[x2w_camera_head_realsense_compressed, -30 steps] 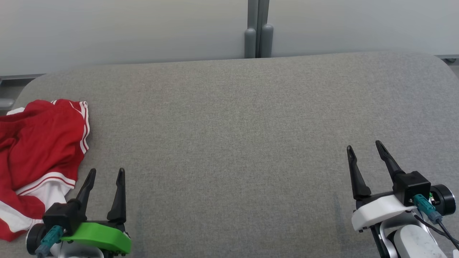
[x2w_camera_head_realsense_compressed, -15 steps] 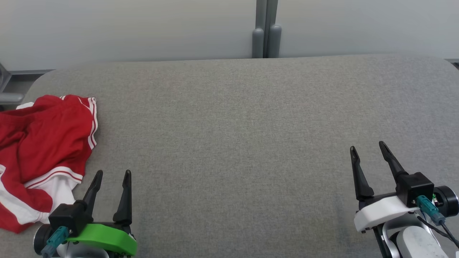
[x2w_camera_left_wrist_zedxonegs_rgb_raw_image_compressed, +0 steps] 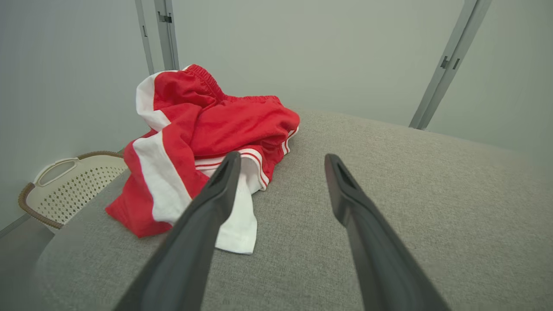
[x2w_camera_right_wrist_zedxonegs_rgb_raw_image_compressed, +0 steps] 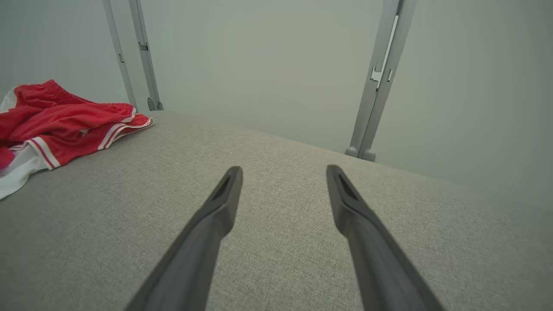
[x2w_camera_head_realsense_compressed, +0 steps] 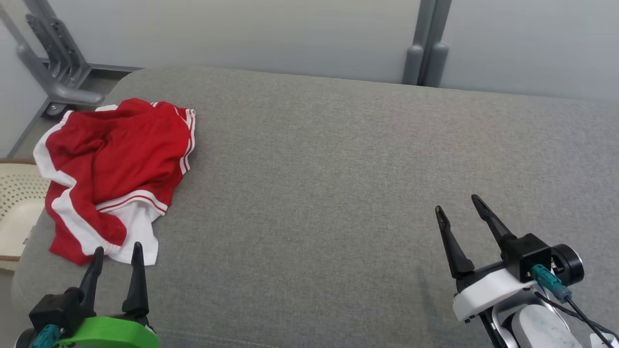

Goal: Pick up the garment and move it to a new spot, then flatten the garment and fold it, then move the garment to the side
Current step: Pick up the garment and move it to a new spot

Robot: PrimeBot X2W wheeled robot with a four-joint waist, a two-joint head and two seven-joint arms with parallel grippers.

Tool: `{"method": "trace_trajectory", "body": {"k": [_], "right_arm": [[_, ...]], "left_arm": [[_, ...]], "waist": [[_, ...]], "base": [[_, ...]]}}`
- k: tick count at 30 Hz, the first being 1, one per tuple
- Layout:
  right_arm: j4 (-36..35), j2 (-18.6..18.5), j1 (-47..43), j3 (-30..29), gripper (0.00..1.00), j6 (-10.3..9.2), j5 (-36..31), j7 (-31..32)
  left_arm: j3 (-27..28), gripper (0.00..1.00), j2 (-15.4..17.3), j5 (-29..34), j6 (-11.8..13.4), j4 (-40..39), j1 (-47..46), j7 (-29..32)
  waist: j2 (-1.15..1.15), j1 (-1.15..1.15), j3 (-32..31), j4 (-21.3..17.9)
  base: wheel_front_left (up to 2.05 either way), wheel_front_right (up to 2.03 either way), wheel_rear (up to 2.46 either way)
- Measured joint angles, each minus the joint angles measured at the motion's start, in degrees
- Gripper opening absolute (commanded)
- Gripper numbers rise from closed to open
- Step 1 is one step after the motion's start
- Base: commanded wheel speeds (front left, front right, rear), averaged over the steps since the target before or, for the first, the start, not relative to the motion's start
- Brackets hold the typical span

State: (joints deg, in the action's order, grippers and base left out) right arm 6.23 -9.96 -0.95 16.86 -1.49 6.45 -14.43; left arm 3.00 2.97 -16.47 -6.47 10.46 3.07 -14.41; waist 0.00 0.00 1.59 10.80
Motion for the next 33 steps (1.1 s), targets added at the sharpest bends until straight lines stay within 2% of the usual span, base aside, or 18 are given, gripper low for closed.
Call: {"method": "trace_trajectory", "body": {"k": [4, 13, 18, 25, 33], "right_arm": [[0.6, 1.0, 0.8, 0.7, 1.00, 0.96, -0.2, 0.0], [0.6, 0.9, 0.8, -1.5, 1.00, 0.31, -0.5, 0.0], [0.6, 1.3, 1.2, -0.6, 1.00, 0.38, -0.9, 0.0], [0.3, 1.7, 2.0, -0.3, 1.00, 0.38, -1.0, 0.0], [-1.0, 1.4, 3.1, -0.3, 1.00, 0.40, -2.5, 0.0]], "left_arm": [[1.1, 1.00, 0.0, 0.0, 0.3, -0.3, 0.7, 0.0], [-1.0, 1.00, -0.1, -0.2, 0.1, 0.5, 0.5, 0.0], [0.0, 1.00, -0.3, -0.9, -0.1, 0.4, 0.5, 0.0], [0.7, 1.00, -0.3, -1.7, -0.2, 0.3, -0.1, 0.0], [2.1, 1.00, -0.4, -8.6, -0.3, 2.3, -4.2, 0.1]], "waist": [[0.00, 0.00, -0.2, 3.1], [0.00, 0.00, 0.0, 11.1], [0.00, 0.00, 0.7, 14.3], [0.00, 0.00, 2.2, 15.3], [0.00, 0.00, 4.3, 14.4]], "base": [[0.00, 0.00, 0.00], [0.00, 0.00, 0.00], [0.00, 0.00, 0.00], [0.00, 0.00, 0.00], [0.00, 0.00, 0.00]]}}
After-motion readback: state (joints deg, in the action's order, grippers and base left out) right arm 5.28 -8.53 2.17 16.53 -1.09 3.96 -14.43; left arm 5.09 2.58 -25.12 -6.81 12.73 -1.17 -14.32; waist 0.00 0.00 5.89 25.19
